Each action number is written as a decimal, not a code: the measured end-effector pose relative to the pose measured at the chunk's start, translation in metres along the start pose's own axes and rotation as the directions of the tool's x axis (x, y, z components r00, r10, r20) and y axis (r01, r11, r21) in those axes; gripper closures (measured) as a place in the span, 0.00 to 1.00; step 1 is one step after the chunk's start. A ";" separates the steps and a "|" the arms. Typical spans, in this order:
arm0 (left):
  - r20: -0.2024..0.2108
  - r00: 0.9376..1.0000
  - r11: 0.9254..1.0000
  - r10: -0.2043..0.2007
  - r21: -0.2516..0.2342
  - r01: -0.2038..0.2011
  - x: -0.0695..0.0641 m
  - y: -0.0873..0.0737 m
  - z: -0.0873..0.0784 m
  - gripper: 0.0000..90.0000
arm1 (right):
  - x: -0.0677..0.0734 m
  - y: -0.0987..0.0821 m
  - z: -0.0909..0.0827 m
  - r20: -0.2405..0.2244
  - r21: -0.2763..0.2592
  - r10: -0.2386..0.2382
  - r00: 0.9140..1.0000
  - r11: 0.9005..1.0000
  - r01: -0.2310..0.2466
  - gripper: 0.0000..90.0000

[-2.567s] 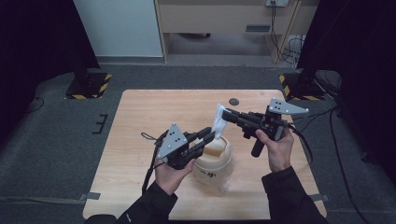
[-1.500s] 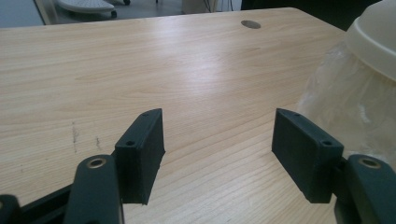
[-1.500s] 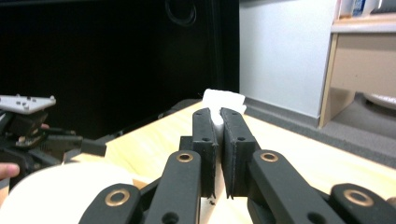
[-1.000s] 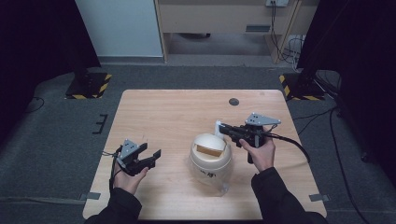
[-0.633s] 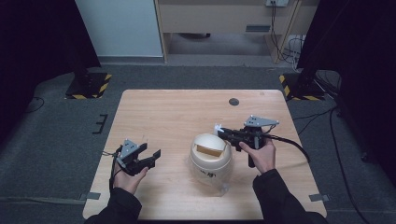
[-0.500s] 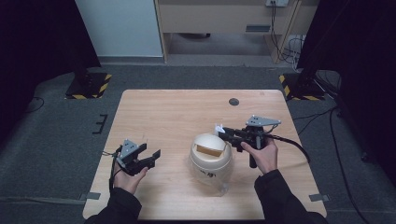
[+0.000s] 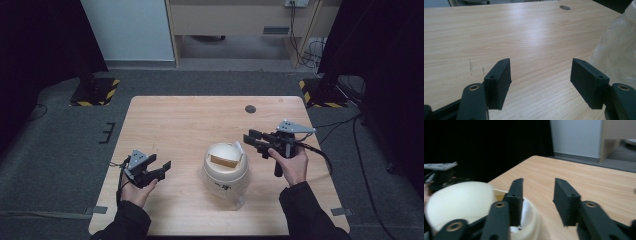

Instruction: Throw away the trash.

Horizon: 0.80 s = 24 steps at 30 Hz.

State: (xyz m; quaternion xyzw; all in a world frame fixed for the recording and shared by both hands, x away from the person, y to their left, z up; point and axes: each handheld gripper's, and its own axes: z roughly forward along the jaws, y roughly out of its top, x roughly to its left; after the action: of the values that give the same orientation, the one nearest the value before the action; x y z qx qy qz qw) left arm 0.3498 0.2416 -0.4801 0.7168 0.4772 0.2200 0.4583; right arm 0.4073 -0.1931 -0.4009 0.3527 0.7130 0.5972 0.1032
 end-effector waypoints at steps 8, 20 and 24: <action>-0.030 0.999 0.998 -0.020 0.060 0.022 0.011 -0.006 0.007 0.32 | -0.010 -0.013 -0.005 0.041 0.019 -0.024 0.999 1.000 0.023 0.51; -0.025 1.000 0.997 -0.019 0.075 0.021 0.013 -0.008 0.009 0.30 | -0.009 -0.025 0.040 0.010 0.121 -0.067 0.998 0.990 0.065 0.46; -0.036 0.999 0.995 -0.011 0.099 0.015 0.014 -0.011 0.012 0.28 | -0.011 -0.020 0.032 0.032 0.099 -0.076 0.997 0.992 0.073 0.45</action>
State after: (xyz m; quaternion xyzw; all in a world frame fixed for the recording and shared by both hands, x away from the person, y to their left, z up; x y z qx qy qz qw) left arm 0.3599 0.2504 -0.4972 0.7317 0.5002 0.2056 0.4149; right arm 0.4259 -0.1756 -0.4314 0.3412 0.7522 0.5507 0.1208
